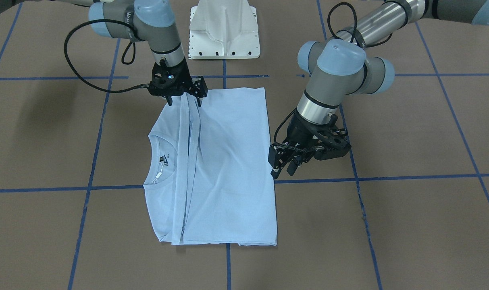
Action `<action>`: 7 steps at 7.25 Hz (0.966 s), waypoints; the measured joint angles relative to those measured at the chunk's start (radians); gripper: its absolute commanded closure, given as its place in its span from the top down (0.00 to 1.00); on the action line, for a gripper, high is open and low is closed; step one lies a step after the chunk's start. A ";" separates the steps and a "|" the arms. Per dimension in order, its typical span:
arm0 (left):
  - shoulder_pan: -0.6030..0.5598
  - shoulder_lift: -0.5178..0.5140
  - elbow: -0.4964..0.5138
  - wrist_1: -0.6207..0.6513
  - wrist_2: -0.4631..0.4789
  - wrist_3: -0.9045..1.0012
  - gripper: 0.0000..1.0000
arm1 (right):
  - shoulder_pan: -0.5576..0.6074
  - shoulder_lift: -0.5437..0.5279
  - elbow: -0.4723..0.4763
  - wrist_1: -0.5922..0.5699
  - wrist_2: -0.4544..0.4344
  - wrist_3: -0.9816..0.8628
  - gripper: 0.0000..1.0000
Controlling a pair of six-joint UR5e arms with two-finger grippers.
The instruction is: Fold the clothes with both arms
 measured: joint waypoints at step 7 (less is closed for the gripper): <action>0.004 0.000 -0.019 0.001 0.000 -0.001 0.57 | -0.047 0.014 -0.060 -0.099 -0.002 -0.296 1.00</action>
